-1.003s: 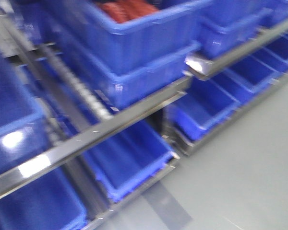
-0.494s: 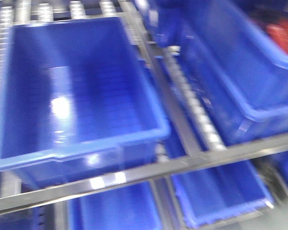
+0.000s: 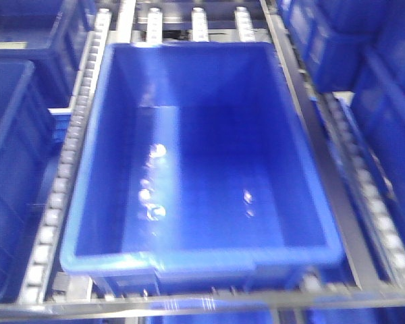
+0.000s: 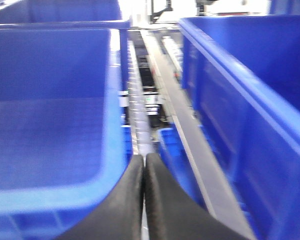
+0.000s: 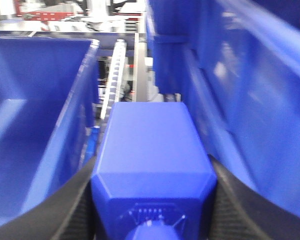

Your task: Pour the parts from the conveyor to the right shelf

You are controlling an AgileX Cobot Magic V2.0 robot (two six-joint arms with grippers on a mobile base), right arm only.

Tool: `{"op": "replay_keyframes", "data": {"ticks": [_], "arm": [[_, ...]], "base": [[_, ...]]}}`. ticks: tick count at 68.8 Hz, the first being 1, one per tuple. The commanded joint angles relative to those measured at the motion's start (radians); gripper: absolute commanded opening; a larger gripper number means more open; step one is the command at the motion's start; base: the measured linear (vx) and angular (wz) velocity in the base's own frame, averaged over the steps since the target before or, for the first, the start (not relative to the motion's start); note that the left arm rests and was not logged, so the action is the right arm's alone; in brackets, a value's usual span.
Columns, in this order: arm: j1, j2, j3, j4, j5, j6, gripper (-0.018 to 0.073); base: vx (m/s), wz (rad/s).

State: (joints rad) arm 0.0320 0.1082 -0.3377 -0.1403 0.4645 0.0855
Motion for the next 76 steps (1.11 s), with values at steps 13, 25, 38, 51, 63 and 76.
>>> {"op": "replay_keyframes", "data": {"ticks": [13,25,38,51,63,76], "arm": [[-0.001,0.012,-0.028,-0.008,-0.081,-0.003,-0.0006],[-0.001,0.012,-0.028,-0.008,-0.081,-0.003,-0.0006],[-0.001,0.012,-0.028,-0.008,-0.081,-0.003,-0.0006],[-0.001,0.012,-0.028,-0.008,-0.081,-0.003,-0.0006],[-0.001,0.012,-0.028,-0.008,-0.081,-0.003,-0.0006],[-0.001,0.012,-0.028,-0.008,-0.081,-0.003,-0.0006]], "base": [[0.17,0.22],[0.15,0.16],[0.14,0.06],[0.11,0.02],[0.05,-0.02],[0.01,-0.02]]}}
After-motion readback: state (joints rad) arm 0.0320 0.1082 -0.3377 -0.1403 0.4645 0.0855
